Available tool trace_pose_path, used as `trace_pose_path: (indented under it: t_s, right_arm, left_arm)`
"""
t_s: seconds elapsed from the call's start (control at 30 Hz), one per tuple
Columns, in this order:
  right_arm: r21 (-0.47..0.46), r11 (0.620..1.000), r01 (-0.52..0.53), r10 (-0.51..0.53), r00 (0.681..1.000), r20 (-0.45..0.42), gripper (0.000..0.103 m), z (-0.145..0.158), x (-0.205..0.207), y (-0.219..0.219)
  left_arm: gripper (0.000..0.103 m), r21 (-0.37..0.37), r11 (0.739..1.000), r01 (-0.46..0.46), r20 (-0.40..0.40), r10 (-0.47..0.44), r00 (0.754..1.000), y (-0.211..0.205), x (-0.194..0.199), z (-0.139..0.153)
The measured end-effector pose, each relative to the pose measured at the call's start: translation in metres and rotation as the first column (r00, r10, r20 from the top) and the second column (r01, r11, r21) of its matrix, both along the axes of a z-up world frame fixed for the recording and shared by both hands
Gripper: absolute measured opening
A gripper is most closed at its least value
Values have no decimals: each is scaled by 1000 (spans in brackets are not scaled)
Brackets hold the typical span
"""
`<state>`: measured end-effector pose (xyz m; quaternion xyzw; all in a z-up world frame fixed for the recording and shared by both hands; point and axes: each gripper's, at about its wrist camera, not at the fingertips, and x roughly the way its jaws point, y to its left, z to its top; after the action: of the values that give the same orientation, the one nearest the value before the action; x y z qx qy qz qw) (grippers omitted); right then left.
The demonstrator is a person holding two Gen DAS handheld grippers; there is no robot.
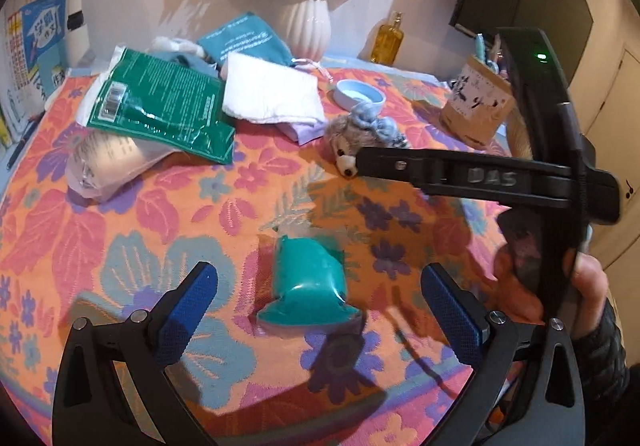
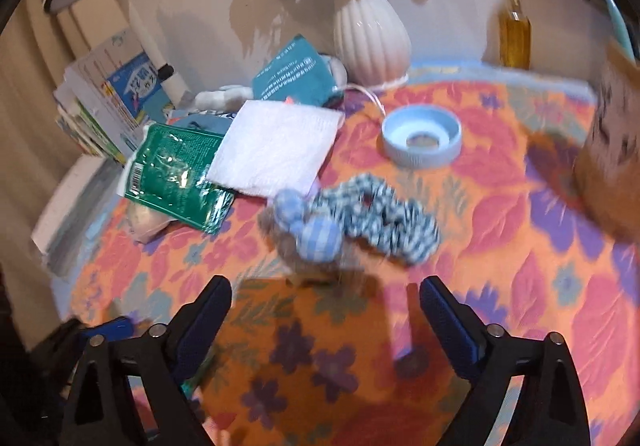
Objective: Organize soft objects
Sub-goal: 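Close left tool on teal silicone item while right tool grasps plush bear and scrunchie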
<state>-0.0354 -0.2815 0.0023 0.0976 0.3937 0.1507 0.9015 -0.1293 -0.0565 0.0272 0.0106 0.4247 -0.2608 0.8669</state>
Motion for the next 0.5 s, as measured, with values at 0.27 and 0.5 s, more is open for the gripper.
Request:
trace_pose_path:
  t_s: [0.27, 0.5]
  right_arm:
    - [-2, 1000, -6, 6, 999, -32, 71, -4, 21, 19]
    - [-146, 989, -3, 7, 1000, 25, 36, 0, 14, 43]
  left_arm:
    - [65, 57, 998, -12, -48, 14, 999, -9, 7, -14]
    - [37, 75, 997, -30, -7, 30, 1000, -8, -2, -5]
